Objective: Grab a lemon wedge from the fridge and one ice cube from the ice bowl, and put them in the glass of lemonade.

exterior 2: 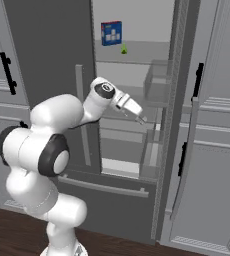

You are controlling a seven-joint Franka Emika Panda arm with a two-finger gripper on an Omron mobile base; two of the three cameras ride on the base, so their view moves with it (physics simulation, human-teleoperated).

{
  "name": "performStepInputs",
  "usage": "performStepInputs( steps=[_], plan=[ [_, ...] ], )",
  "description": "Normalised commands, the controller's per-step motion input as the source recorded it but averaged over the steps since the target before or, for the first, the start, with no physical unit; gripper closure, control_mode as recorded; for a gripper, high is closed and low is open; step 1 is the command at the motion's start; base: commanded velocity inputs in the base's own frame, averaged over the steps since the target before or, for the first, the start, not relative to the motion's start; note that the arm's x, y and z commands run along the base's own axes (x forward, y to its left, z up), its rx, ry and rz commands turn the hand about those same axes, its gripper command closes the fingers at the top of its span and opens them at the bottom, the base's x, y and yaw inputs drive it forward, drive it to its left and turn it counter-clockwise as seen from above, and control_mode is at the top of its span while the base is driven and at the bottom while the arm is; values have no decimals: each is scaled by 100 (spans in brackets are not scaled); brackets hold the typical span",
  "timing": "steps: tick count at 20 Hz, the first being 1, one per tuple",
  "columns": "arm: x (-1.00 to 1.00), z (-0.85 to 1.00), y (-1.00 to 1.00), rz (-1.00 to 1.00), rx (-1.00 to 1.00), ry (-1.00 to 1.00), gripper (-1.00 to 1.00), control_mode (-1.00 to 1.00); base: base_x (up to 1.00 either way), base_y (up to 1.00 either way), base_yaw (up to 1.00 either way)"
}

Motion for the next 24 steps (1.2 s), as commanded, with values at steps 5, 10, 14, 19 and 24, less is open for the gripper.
performStepInputs(
  steps=[5, 10, 14, 19, 24],
  plan=[
    [-26, 0, 50, 52, 35, -26, -100, -100, 0, 0, 0],
    [-3, 0, 39, 68, 44, -20, -100, -100, 0, 0, 0],
    [0, 2, 66, 73, 27, -7, -100, -100, 0, 0, 0],
    [-20, 49, 98, 35, 2, -7, -100, -100, 0, 0, 0],
    [0, 30, 100, 11, 4, -20, -100, -100, 0, 0, 0]
  ],
)
